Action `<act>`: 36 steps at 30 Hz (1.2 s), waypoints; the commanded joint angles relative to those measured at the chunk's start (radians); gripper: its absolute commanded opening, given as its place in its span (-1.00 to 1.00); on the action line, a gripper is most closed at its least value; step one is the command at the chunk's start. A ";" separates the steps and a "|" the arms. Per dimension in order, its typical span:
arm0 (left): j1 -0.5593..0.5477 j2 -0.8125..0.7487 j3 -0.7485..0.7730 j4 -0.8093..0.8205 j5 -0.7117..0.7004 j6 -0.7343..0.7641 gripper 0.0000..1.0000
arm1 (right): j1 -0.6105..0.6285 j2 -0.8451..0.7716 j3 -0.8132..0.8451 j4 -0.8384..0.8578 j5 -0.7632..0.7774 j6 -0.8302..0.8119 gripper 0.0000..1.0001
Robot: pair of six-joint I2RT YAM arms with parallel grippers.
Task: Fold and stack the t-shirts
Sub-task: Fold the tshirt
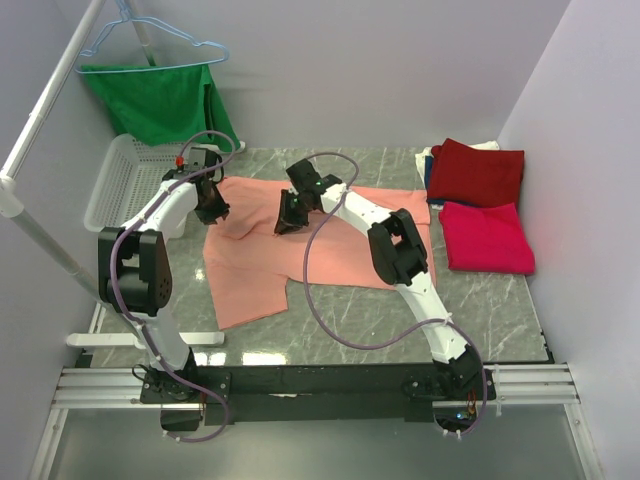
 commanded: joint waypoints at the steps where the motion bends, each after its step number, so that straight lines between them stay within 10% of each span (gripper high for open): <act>1: 0.003 -0.035 0.012 0.018 -0.002 0.014 -0.38 | 0.009 0.020 0.039 -0.044 0.004 -0.013 -0.55; 4: 0.004 -0.040 0.009 0.015 -0.011 0.014 -0.38 | 0.011 0.014 0.045 -0.056 0.012 -0.013 -1.00; 36: 0.007 0.046 0.017 0.041 -0.012 -0.025 -0.41 | -0.001 -0.288 -0.193 -0.006 -0.055 0.064 -1.00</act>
